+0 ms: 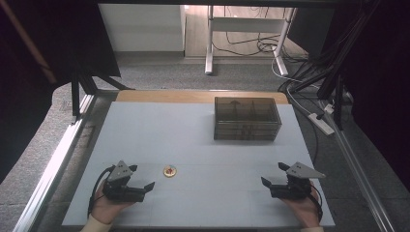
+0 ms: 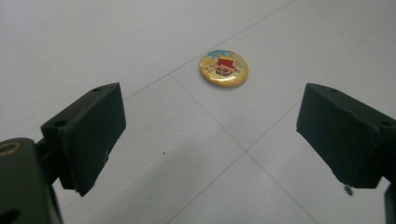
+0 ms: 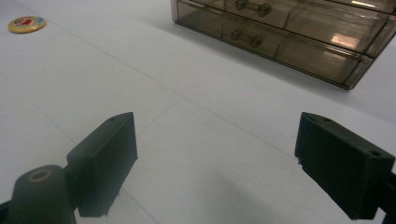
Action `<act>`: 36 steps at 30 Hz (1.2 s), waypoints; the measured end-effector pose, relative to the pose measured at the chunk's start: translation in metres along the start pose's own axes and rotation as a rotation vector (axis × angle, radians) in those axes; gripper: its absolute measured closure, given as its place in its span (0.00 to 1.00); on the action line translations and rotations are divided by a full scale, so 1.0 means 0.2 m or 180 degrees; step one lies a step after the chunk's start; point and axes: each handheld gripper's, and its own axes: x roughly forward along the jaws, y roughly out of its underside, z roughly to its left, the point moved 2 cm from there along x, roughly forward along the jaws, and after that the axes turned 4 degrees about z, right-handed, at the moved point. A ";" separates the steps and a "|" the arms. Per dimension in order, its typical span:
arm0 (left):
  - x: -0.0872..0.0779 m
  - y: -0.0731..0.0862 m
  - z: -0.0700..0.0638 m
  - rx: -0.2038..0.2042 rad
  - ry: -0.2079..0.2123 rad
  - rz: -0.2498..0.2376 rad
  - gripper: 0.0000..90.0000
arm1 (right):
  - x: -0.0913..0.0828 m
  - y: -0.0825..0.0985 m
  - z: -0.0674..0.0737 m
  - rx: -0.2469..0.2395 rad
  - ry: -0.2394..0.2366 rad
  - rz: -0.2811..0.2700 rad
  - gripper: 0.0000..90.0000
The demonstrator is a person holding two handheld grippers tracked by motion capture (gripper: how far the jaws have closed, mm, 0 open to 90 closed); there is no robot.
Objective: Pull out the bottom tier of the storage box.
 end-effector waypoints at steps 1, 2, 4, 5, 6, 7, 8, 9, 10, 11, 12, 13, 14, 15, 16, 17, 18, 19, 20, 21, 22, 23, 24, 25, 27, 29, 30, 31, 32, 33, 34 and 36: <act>0.00 0.00 0.00 0.0019 0.0005 0.0007 0.09 | 0.00 0.00 0.01 -0.0013 0.0000 -0.0007 0.15; 0.01 0.00 0.00 0.0026 0.0008 0.0015 0.09 | 0.01 -0.01 0.02 -0.0039 -0.0006 0.0004 0.15; 0.02 -0.01 0.00 0.0028 0.0022 0.0043 0.09 | 0.02 -0.01 0.04 -0.0070 -0.0026 -0.0018 0.15; 0.02 -0.01 0.00 0.0028 0.0022 0.0043 0.09 | 0.02 -0.01 0.04 -0.0070 -0.0026 -0.0018 0.15; 0.03 -0.01 0.00 0.0037 0.0024 0.0054 0.09 | 0.03 -0.02 0.06 -0.0087 -0.0050 -0.0002 0.15; 0.03 -0.01 0.00 0.0037 0.0024 0.0054 0.09 | 0.03 -0.02 0.06 -0.0087 -0.0050 -0.0002 0.15; 0.04 -0.01 0.00 0.0048 0.0029 0.0064 0.09 | 0.04 -0.01 0.07 -0.0111 -0.0055 0.0014 0.15; 0.04 -0.01 0.00 0.0048 0.0029 0.0064 0.09 | 0.04 -0.01 0.07 -0.0111 -0.0055 0.0014 0.15; 0.04 -0.01 0.00 0.0058 0.0029 0.0071 0.09 | 0.04 -0.01 0.08 -0.0119 -0.0050 0.0018 0.15; 0.04 -0.01 -0.01 0.0063 0.0029 0.0074 0.09 | 0.04 -0.01 0.08 -0.0136 -0.0043 0.0029 0.15; 0.04 -0.01 -0.01 0.0063 0.0034 0.0073 0.09 | 0.05 -0.02 0.08 -0.0133 -0.0044 0.0022 0.15; 0.04 -0.01 -0.01 0.0065 0.0039 0.0070 0.09 | 0.05 -0.02 0.09 -0.0138 -0.0047 0.0020 0.15; 0.04 -0.01 -0.02 0.0063 0.0045 0.0069 0.09 | 0.05 -0.02 0.09 -0.0144 -0.0058 0.0014 0.15; 0.04 0.00 -0.02 0.0071 0.0047 0.0075 0.09 | 0.05 -0.02 0.10 -0.0151 -0.0065 0.0013 0.15; 0.04 0.00 -0.02 0.0076 0.0047 0.0077 0.09 | 0.05 -0.03 0.10 -0.0161 -0.0064 -0.0002 0.15; 0.04 0.00 -0.02 0.0078 0.0045 0.0080 0.09 | 0.06 -0.03 0.11 -0.0182 -0.0072 0.0004 0.15; 0.04 0.00 -0.02 0.0072 0.0042 0.0078 0.09 | 0.06 -0.03 0.12 -0.0205 -0.0070 0.0007 0.16; 0.04 0.00 -0.02 0.0067 0.0044 0.0077 0.09 | 0.06 -0.03 0.12 -0.0205 -0.0070 0.0007 0.16; 0.04 0.00 -0.02 0.0061 0.0045 0.0073 0.09 | 0.06 -0.03 0.12 -0.0215 -0.0076 0.0021 0.15; 0.04 0.00 -0.02 0.0057 0.0042 0.0071 0.09 | 0.07 -0.03 0.12 -0.0228 -0.0070 0.0028 0.15; 0.04 0.00 -0.02 0.0057 0.0040 0.0070 0.09 | 0.07 -0.03 0.12 -0.0231 -0.0070 0.0028 0.15; 0.04 0.00 -0.02 0.0058 0.0037 0.0071 0.09 | 0.07 -0.03 0.12 -0.0231 -0.0070 0.0028 0.15; 0.04 0.00 -0.02 0.0056 0.0040 0.0076 0.09 | 0.07 -0.03 0.12 -0.0239 -0.0058 0.0028 0.15; 0.04 0.00 -0.02 0.0055 0.0042 0.0079 0.09 | 0.07 -0.03 0.13 -0.0250 -0.0051 0.0036 0.16; 0.05 0.01 -0.02 0.0053 0.0045 0.0091 0.09 | 0.08 -0.03 0.13 -0.0273 -0.0041 0.0045 0.16; 0.05 0.01 -0.01 0.0057 0.0047 0.0100 0.09 | 0.08 -0.03 0.13 -0.0306 -0.0027 0.0063 0.16; 0.05 0.01 -0.01 0.0056 0.0049 0.0101 0.09 | 0.08 -0.03 0.13 -0.0347 0.0001 0.0077 0.16; 0.05 0.01 -0.01 0.0054 0.0048 0.0107 0.09 | 0.08 -0.03 0.13 -0.0375 0.0012 0.0083 0.16; 0.05 0.01 -0.01 0.0053 0.0048 0.0111 0.09 | 0.08 -0.03 0.13 -0.0414 0.0032 0.0100 0.16; 0.06 0.01 -0.01 0.0056 0.0048 0.0116 0.09 | 0.09 -0.03 0.14 -0.0426 0.0035 0.0095 0.16; 0.06 0.01 -0.02 0.0060 0.0047 0.0123 0.09 | 0.09 -0.04 0.14 -0.0451 0.0053 0.0095 0.16; 0.06 0.01 -0.02 0.0072 0.0056 0.0127 0.09 | 0.09 -0.04 0.14 -0.0508 0.0085 0.0107 0.16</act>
